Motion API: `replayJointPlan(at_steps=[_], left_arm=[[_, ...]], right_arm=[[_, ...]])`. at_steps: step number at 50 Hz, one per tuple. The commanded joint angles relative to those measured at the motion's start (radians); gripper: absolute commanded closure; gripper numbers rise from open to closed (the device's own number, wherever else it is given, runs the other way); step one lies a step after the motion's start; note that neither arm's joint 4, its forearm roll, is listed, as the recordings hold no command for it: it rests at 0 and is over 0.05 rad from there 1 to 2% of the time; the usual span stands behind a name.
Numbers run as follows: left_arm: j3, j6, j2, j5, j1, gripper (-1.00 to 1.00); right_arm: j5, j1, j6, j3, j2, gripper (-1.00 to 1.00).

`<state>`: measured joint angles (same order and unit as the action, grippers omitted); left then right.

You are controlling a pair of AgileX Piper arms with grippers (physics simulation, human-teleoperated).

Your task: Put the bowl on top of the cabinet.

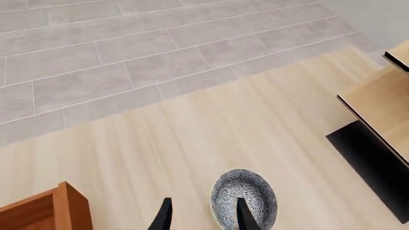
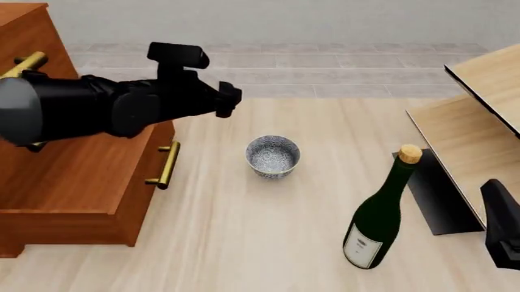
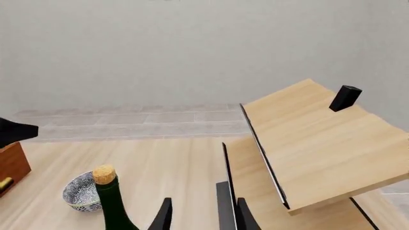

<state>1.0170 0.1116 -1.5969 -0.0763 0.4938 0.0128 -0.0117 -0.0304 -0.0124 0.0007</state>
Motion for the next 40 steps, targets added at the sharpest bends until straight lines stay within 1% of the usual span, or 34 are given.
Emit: replayJointPlan(at_steps=[1,9,11,40], left_arm=[[0.007,0.037,-0.046,-0.009,0.024,-1.0],[0.015,0.062,-0.082,-0.022,0.037,-1.0],[0.017,0.08,-0.09,-0.02,0.046,-1.0],[0.029,0.102,-0.214,-0.099,0.035,-1.0]], right_arm=[[0.006,0.001,-0.002,0.004,0.0,-1.0],[0.007,-0.003,-0.006,0.0,0.0,-1.0],[0.006,-0.004,-0.006,-0.002,0.0,-1.0],[0.014,-0.005,-0.015,0.003,0.0,-1.0]])
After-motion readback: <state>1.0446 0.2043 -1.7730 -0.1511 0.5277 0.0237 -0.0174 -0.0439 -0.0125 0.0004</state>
